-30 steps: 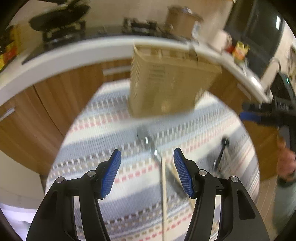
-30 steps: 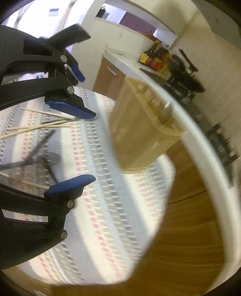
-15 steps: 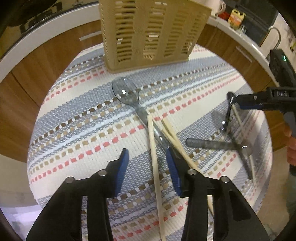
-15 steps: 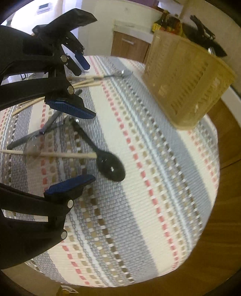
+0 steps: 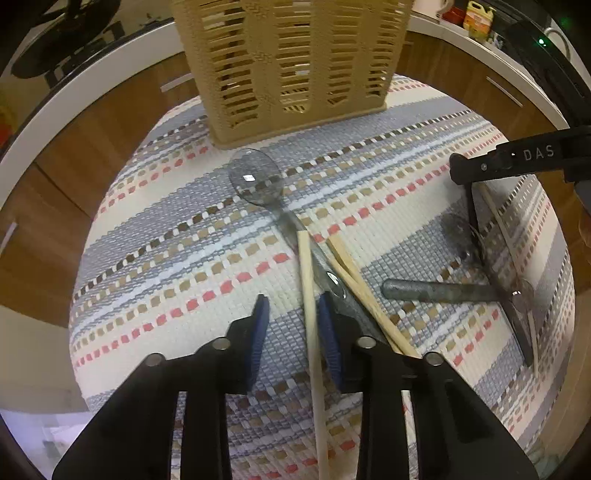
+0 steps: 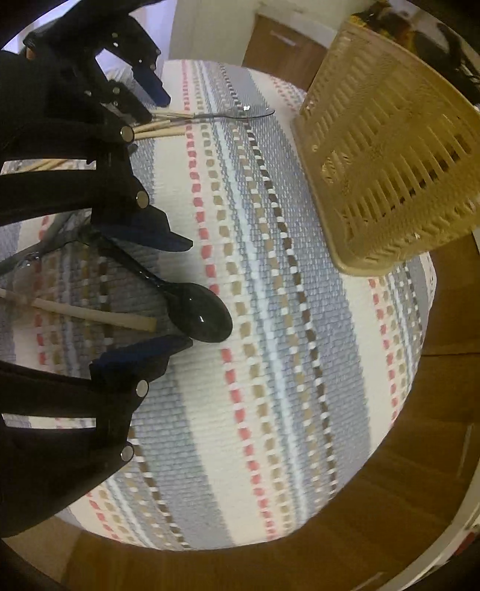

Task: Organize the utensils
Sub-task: 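Return both grippers to the table and approach a chopstick and black spoon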

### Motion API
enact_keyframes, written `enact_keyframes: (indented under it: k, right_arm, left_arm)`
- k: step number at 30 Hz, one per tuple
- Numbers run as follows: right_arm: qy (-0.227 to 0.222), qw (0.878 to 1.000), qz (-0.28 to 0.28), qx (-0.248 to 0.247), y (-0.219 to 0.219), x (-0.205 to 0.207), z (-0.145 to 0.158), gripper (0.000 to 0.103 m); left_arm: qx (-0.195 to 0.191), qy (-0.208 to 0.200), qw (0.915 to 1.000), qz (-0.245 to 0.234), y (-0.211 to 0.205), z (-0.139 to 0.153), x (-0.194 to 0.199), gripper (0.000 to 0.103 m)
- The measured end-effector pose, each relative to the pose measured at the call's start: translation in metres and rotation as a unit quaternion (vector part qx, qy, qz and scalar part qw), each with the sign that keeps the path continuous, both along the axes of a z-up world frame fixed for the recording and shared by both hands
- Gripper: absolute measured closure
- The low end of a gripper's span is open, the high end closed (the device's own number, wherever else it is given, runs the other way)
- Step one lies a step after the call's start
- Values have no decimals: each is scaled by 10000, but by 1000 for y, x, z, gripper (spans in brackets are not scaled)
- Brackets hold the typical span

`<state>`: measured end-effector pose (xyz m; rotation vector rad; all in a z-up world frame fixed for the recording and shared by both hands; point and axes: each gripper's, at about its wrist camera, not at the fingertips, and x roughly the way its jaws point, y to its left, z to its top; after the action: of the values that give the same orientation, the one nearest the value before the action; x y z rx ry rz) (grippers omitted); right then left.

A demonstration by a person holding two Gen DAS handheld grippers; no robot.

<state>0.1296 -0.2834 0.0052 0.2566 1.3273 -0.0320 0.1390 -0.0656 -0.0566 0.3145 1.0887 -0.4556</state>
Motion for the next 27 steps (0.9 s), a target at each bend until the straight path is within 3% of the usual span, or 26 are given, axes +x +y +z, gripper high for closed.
enact_keyframes:
  k: [1, 3, 5, 8, 10, 15, 20, 21, 25, 27]
  right_arm:
    - [15, 9999, 92, -64, 4, 4, -1, 64]
    - [15, 9993, 299, -239, 14, 9, -1, 69]
    - [-2, 9977, 533, -429, 22, 12, -3, 79]
    - [-41, 9939, 913, -621, 37, 14, -4, 81]
    - [-63, 9901, 1157, -790, 49, 14, -6, 81]
    - [79, 9903, 1230, -637, 52, 22, -8, 81]
    - [223, 9933, 1075, -370, 32, 29, -2, 79]
    - [250, 9938, 1036, -309, 28, 31, -2, 78]
    - [229, 9958, 857, -220, 10, 40, 5, 57]
    - [193, 9963, 781, -292, 10, 46, 11, 55]
  left_arm:
    - [5, -14, 10000, 65, 1, 0, 1, 96]
    - [-128, 51, 9997, 208, 9, 2, 4, 100]
    - [-483, 218, 9979, 381, 20, 3, 9, 101]
    - [-994, 364, 9906, 863, 42, 3, 14, 101]
    - [-1168, 334, 9856, 1176, 56, 5, 16, 101]
    - [-1505, 508, 9750, 1552, 78, 6, 26, 100]
    - [-1382, 629, 9789, 1370, 81, 5, 34, 96]
    - [-1309, 647, 9805, 1317, 79, 7, 36, 91]
    - [-959, 595, 9874, 1109, 74, 11, 42, 79]
    - [-722, 584, 9915, 912, 66, 12, 45, 77]
